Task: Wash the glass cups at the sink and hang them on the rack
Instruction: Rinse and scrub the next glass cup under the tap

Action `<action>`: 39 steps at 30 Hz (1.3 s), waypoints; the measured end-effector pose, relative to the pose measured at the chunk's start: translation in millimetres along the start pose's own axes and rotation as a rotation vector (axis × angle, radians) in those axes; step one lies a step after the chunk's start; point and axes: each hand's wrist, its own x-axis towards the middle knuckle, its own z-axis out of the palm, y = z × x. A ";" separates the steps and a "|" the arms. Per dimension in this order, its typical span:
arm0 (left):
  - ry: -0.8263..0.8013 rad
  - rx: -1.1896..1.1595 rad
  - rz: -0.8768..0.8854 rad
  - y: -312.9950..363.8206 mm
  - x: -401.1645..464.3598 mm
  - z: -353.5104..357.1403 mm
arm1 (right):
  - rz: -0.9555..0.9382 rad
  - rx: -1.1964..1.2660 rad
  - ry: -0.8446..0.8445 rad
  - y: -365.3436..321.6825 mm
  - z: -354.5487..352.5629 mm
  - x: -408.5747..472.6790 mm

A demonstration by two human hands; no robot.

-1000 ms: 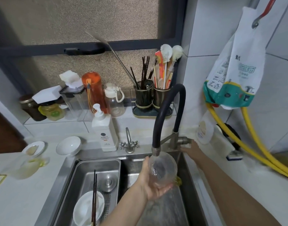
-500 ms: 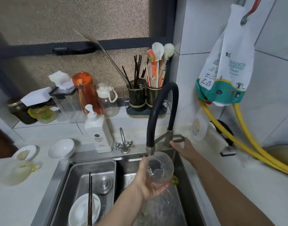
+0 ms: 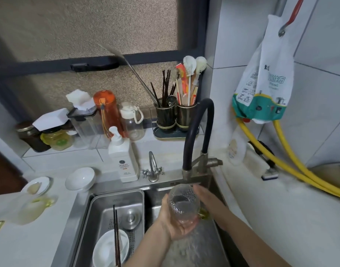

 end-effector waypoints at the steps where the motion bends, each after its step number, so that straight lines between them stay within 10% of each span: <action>1: -0.007 -0.019 -0.007 -0.4 3.0 -2.5 | -0.001 0.022 -0.015 4.3 2.9 -2.4; 17: 0.105 0.480 -0.016 6.1 -25.2 -41.3 | -0.002 0.047 0.244 5.8 64.5 -66.0; 24: 0.238 0.562 0.446 9.0 -35.2 -43.5 | -0.006 0.206 0.348 1.3 102.6 -80.6; 30: -0.211 1.203 0.851 -5.8 -48.5 -92.0 | -0.007 0.248 0.369 -7.2 104.3 -89.0; 39: 0.003 1.501 1.045 -1.1 -86.3 -103.6 | -0.099 0.016 0.165 -29.7 106.1 -117.1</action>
